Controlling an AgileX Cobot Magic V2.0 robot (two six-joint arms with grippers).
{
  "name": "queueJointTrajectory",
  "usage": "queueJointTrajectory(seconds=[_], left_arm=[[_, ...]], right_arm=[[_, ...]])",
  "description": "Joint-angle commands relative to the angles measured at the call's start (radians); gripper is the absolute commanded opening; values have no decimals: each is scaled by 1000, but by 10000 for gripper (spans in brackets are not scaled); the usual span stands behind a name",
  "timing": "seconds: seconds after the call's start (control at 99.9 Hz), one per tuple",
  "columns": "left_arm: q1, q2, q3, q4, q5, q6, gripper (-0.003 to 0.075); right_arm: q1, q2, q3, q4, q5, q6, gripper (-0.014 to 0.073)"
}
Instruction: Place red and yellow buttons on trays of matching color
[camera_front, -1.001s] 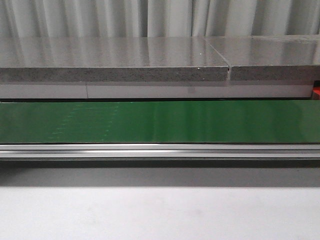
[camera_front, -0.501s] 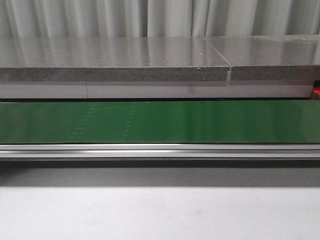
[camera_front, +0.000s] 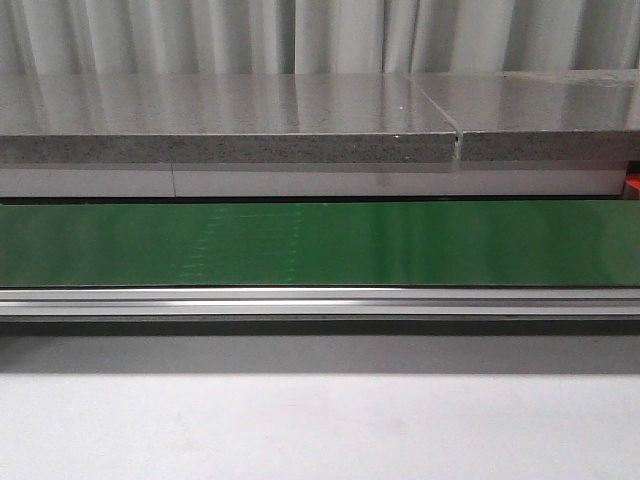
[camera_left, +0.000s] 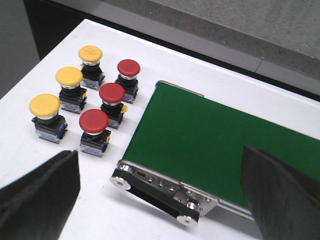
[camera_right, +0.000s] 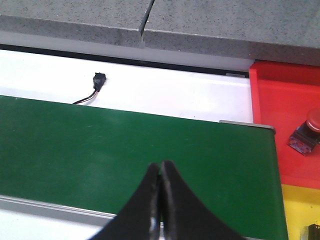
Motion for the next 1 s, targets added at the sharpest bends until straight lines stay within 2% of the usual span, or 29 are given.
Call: queueJointTrajectory(seconds=[0.0,0.27,0.621,0.991], left_arm=[[36,89,-82,-8,-61,-42,640],[143,362,-188,-74,-67,-44,640],[244,620,-201,-74,-136,-44,640],[265,799,-201,-74,-242,-44,640]], right_arm=[[3,-6,-25,14,-58,-7,-66],[3,-6,-25,14,-58,-7,-66],[3,-6,-25,14,-58,-7,-66],[3,-6,-25,14,-58,-7,-66]])
